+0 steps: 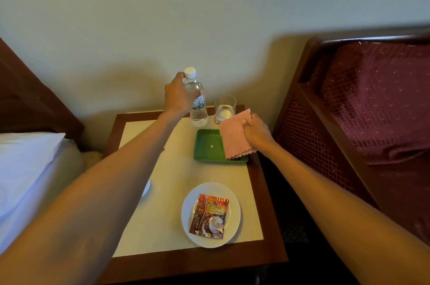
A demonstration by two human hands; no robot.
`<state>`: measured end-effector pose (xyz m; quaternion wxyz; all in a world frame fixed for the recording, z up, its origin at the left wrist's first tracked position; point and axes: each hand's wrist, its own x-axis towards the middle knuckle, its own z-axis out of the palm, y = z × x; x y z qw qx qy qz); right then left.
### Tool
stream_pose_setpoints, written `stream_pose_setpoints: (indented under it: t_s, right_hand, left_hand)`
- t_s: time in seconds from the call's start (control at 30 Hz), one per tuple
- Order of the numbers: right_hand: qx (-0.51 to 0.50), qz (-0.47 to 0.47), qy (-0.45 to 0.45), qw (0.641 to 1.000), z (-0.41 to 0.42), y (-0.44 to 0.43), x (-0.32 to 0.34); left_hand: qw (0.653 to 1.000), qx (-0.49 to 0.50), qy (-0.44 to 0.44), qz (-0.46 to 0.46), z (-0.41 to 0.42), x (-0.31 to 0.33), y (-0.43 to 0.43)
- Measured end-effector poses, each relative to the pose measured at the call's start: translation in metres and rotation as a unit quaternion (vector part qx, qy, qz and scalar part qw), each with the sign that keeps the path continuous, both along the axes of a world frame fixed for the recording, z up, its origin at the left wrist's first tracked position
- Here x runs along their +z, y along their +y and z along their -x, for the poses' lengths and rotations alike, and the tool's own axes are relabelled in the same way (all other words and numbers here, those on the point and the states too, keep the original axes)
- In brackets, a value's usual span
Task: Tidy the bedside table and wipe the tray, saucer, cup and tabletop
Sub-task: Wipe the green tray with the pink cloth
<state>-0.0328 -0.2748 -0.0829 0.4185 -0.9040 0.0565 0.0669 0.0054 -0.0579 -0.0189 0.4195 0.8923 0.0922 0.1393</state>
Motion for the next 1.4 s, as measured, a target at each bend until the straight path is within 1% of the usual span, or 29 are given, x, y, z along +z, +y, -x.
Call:
stream_pose_setpoints:
  t_s: [0.13,0.2,0.27,0.33,0.37,0.43,0.53,0.6,0.67,0.73,0.8,0.87,0.9,0.93,1.0,1.07,1.1,1.17,1.27,1.33,1.4]
  right_hand:
    - [0.007,0.004,-0.025,1.000,0.001,0.001,-0.003]
    - [-0.001,0.003,-0.035,0.999,0.003,0.001,-0.004]
    - [-0.006,-0.001,-0.045,0.999,0.004,0.001,-0.005]
    - [-0.003,-0.006,-0.049,0.999,0.006,0.001,-0.005]
    - [-0.004,-0.009,-0.050,0.999,0.007,0.000,-0.004]
    - [-0.004,-0.011,-0.052,0.999,0.009,-0.002,-0.005]
    - [-0.004,-0.006,-0.056,0.998,0.013,-0.003,-0.002]
    - [-0.005,0.004,-0.060,0.998,0.014,-0.005,0.003]
    - [-0.011,0.019,-0.070,0.997,0.017,-0.006,0.012]
    - [-0.008,0.057,-0.098,0.993,0.025,-0.002,0.025]
    - [0.004,0.128,-0.150,0.980,0.036,0.007,0.040]
    - [0.023,0.172,-0.219,0.960,0.050,0.019,0.056]
    - [0.043,0.193,-0.250,0.948,0.057,0.025,0.062]
    - [0.089,0.227,-0.273,0.931,0.064,0.032,0.067]
    - [0.213,0.263,-0.276,0.900,0.081,0.046,0.075]
    - [0.273,0.203,-0.242,0.909,0.099,0.059,0.083]
    - [0.272,0.169,-0.236,0.917,0.107,0.065,0.086]
    - [0.257,0.129,-0.215,0.933,0.120,0.077,0.094]
    - [0.248,0.097,-0.220,0.938,0.136,0.092,0.111]
    - [0.260,0.127,-0.236,0.928,0.147,0.103,0.123]
    - [0.281,0.214,-0.248,0.902,0.160,0.115,0.129]
  left_hand:
    - [0.998,0.062,-0.005,0.001,0.024,-0.020,-0.002]
    - [0.996,0.087,0.027,-0.022,0.040,-0.041,-0.001]
    - [0.989,0.079,0.119,-0.050,0.050,-0.064,-0.001]
    - [0.974,0.046,0.214,-0.057,0.055,-0.080,-0.003]
    - [0.969,0.024,0.239,-0.055,0.057,-0.087,-0.006]
    - [0.969,0.001,0.240,-0.064,0.061,-0.095,-0.014]
    - [0.972,0.029,0.226,-0.060,0.065,-0.101,-0.020]
    - [0.973,0.033,0.228,-0.022,0.067,-0.097,-0.021]
    - [0.972,0.015,0.232,0.023,0.071,-0.088,-0.022]
    - [0.974,-0.010,0.215,0.068,0.078,-0.076,-0.020]
    - [0.976,-0.022,0.189,0.109,0.088,-0.064,-0.014]
    - [0.969,-0.021,0.164,0.184,0.099,-0.052,-0.008]
    - [0.957,-0.017,0.161,0.241,0.106,-0.040,-0.006]
    - [0.938,-0.014,0.170,0.301,0.113,-0.028,-0.004]
    - [0.902,-0.011,0.181,0.392,0.125,-0.006,0.002]
    - [0.878,-0.016,0.176,0.445,0.139,0.016,0.007]
    - [0.875,-0.018,0.168,0.454,0.147,0.027,0.012]
    - [0.867,-0.017,0.157,0.473,0.159,0.041,0.021]
    - [0.834,-0.021,0.147,0.531,0.177,0.054,0.035]
    - [0.811,-0.024,0.145,0.566,0.185,0.063,0.040]
    - [0.801,-0.037,0.141,0.580,0.195,0.071,0.045]
